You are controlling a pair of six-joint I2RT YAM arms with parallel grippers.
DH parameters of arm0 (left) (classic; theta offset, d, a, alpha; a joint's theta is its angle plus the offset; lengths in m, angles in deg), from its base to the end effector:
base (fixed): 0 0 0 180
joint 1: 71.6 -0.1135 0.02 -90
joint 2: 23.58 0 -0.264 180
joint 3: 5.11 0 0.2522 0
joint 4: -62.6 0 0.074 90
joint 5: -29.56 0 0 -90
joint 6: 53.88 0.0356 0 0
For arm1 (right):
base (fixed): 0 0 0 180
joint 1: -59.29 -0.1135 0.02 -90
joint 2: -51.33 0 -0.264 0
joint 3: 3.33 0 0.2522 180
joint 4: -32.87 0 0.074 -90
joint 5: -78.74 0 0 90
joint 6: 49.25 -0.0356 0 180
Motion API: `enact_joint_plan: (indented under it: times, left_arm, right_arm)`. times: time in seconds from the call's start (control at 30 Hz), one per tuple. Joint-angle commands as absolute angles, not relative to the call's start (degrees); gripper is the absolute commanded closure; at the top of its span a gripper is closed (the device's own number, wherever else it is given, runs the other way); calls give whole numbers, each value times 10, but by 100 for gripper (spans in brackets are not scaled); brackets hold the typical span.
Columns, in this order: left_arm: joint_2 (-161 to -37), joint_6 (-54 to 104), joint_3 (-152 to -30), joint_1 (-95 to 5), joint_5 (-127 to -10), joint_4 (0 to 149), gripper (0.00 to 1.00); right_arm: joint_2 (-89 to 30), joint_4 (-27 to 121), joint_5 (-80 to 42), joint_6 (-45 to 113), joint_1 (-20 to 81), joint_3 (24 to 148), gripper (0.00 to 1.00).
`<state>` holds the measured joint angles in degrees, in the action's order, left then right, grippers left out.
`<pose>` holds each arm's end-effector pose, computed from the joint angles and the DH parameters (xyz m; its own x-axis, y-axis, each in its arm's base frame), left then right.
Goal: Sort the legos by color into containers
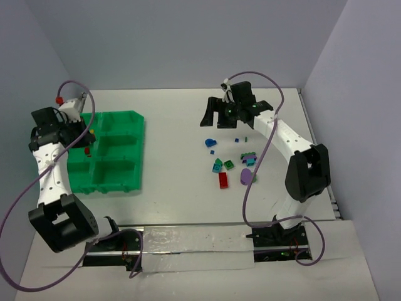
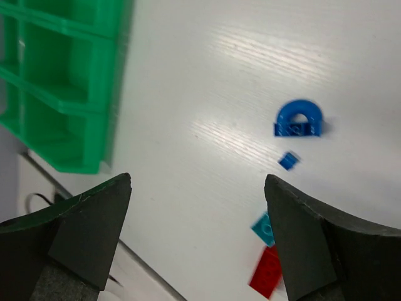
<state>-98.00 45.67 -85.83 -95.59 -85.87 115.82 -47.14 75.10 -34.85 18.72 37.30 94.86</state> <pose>0.2550 0.0967 0.3179 -0.6745 -0.1362 -0.7256 0.0129 0.9805 -0.1960 0.3560 0.1591 0.3013 -0.8121 0.0428 -0.5819 -0.3367 0.7802 0.5272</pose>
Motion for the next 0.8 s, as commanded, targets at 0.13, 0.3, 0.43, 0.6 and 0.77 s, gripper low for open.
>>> enact_joint_plan:
  times: [0.13, 0.3, 0.43, 0.6, 0.77]
  left_arm:
    - [-1055, 519, -884, -1034, -775, 1139, 98]
    - [-1103, 523, -898, -1035, -769, 1122, 93]
    - [-1139, 520, -906, -1035, -764, 1106, 88]
    - [-1152, 520, -900, -1032, -761, 1090, 58]
    - [-1142, 515, -894, -1025, -761, 1072, 37]
  right_arm:
    - [-454, 835, -319, 350, 369, 918, 7]
    - [-457, 870, -307, 381, 370, 912, 12]
    - [-449, 910, -289, 397, 369, 887, 17]
    - [-425, 931, -268, 396, 354, 834, 19]
    - [-435, 960, -243, 380, 315, 804, 22]
